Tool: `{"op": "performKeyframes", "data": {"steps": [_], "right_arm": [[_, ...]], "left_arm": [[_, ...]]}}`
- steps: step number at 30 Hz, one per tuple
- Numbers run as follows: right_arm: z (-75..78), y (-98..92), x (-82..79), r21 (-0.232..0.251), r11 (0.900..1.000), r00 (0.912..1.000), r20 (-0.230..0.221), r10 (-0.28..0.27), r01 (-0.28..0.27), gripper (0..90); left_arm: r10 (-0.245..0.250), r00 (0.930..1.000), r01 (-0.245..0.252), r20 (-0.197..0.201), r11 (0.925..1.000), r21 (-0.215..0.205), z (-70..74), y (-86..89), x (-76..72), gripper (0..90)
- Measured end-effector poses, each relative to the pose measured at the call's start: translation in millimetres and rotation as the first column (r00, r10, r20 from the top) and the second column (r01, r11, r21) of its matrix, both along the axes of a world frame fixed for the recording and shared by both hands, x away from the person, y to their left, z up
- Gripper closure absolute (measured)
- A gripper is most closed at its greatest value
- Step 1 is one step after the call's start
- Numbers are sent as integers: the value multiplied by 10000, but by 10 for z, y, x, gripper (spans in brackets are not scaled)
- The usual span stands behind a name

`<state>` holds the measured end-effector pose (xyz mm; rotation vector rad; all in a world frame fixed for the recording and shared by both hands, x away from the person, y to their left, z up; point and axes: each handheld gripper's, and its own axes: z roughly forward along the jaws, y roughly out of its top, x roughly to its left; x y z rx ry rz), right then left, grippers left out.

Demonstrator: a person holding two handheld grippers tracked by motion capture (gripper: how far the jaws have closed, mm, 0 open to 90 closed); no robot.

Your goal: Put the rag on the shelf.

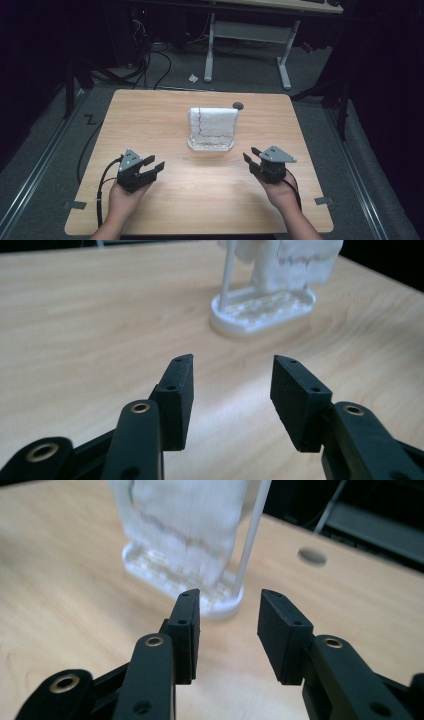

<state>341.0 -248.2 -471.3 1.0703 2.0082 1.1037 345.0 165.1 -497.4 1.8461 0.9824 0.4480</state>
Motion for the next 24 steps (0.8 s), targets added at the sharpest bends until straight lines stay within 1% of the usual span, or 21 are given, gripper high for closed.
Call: {"op": "performKeyframes", "data": {"steps": [2, 3, 4, 5, 6, 7, 8, 9, 10, 11, 12, 15, 16, 21, 24], "right_arm": [[-144, -12, -77, 25, 10000, 9994, -353, -38, 39, 552], [-225, -24, -129, 2, 9999, 9990, -443, -113, 113, 533], [-295, -43, -177, 49, 9998, 9988, -465, -179, 181, 518], [-424, -91, -265, 121, 9996, 9986, -478, -243, 249, 521], [-491, -118, -294, -55, 10000, 9964, -849, -68, 64, 504], [-500, -130, -294, -270, 9996, 9935, -1135, 43, -74, 471], [-499, -151, -302, -427, 9991, 9955, -951, -38, -2, 483], [-509, -180, -296, -471, 9988, 9964, -838, -128, 89, 484], [-536, -219, -249, -178, 9996, 9924, -1209, -225, 205, 482], [-536, -219, -249, -178, 9996, 9924, -1209, -225, 205, 482], [-543, -221, -242, -102, 9996, 9913, -1286, -270, 259, 483], [-542, -193, -239, -347, 9994, 9942, -1069, -66, 29, 478], [-541, -184, -245, -405, 9992, 9945, -1042, -51, 9, 478], [-553, -175, -234, -497, 9987, 9942, -1073, 70, -124, 476], [-556, -184, -230, -463, 9989, 9940, -1091, 57, -108, 474]], "left_arm": [[-77, 10000, 77, -19, 10000, 46, -121, -21, -141, 497], [-84, 9999, 83, 63, 9999, 78, -176, -29, -205, 492], [8, 10000, -8, 2, 9996, 293, -247, -50, -289, 499], [-30, 9995, 46, -321, 9986, 519, -261, -81, -301, 511], [-312, 9982, 342, -510, 9976, 597, -265, -110, -291, 489], [-530, 9976, 562, -446, 9956, 748, -281, -134, -285, 460], [-544, 9976, 589, -428, 9919, 1129, -300, -159, -276, 458], [-572, 9969, 642, -538, 9883, 1386, -319, -187, -258, 453], [-662, 9958, 747, -639, 9871, 1419, -331, -210, -243, 431], [-731, 9952, 815, -646, 9870, 1383, -332, -219, -238, 431], [-746, 9955, 814, -582, 9887, 1262, -330, -235, -236, 430], [-627, 9973, 672, -393, 9896, 1275, -318, -232, -237, 429], [-589, 9974, 637, -422, 9903, 1234, -319, -221, -237, 429], [-401, 9985, 441, -366, 9922, 1166, -314, -176, -238, 429], [-346, 9987, 382, -366, 9941, 1020, -309, -160, -234, 429]]}}
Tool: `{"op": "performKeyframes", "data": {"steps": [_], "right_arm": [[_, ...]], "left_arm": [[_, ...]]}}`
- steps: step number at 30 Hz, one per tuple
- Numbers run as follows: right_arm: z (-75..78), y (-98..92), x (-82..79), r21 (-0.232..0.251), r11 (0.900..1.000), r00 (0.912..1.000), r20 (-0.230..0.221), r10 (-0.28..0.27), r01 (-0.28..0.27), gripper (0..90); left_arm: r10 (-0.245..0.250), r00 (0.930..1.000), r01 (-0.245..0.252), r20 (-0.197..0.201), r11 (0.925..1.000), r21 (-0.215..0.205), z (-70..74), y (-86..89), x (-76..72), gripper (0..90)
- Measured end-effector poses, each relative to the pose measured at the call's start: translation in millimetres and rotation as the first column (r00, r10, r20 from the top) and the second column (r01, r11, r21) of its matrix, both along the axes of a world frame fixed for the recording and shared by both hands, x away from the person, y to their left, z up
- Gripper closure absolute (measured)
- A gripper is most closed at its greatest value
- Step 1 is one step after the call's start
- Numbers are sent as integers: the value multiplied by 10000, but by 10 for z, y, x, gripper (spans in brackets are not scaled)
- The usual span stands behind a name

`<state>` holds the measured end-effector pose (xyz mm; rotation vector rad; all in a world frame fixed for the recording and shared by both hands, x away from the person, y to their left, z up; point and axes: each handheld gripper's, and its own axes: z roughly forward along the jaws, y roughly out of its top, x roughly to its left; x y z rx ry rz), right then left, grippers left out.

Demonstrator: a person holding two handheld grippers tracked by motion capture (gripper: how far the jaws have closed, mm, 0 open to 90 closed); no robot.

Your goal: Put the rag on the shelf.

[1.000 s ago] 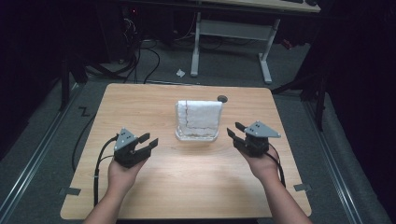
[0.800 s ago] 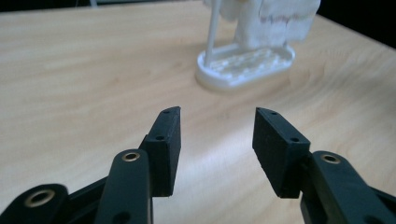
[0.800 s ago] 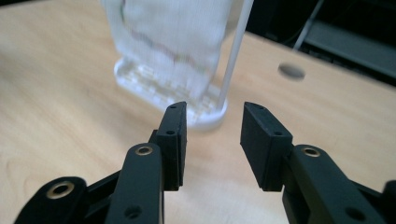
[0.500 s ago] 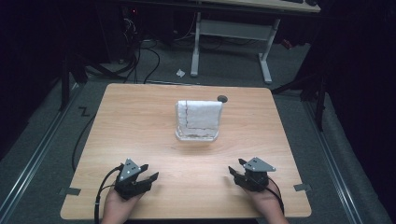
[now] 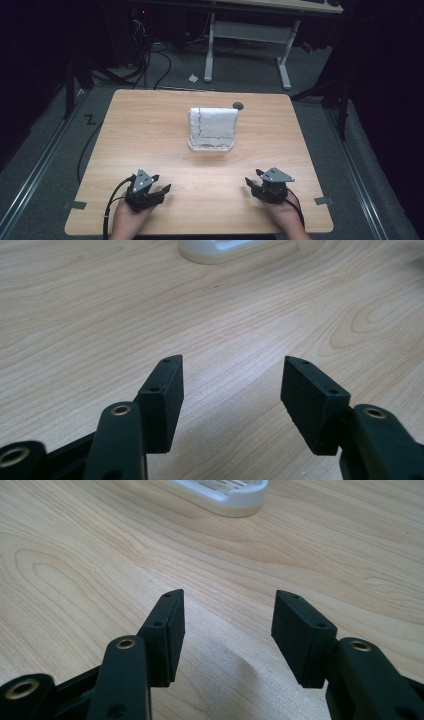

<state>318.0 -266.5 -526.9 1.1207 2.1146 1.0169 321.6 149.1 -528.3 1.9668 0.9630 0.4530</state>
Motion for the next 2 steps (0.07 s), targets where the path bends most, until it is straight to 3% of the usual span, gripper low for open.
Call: {"op": "performKeyframes", "data": {"steps": [2], "right_arm": [[1, -7, 1, 56, 10000, 10000, -17, -7, 7, 471]], "left_arm": [[42, 10000, -42, -18, 10000, -33, -5, 7, 6, 425]]}}
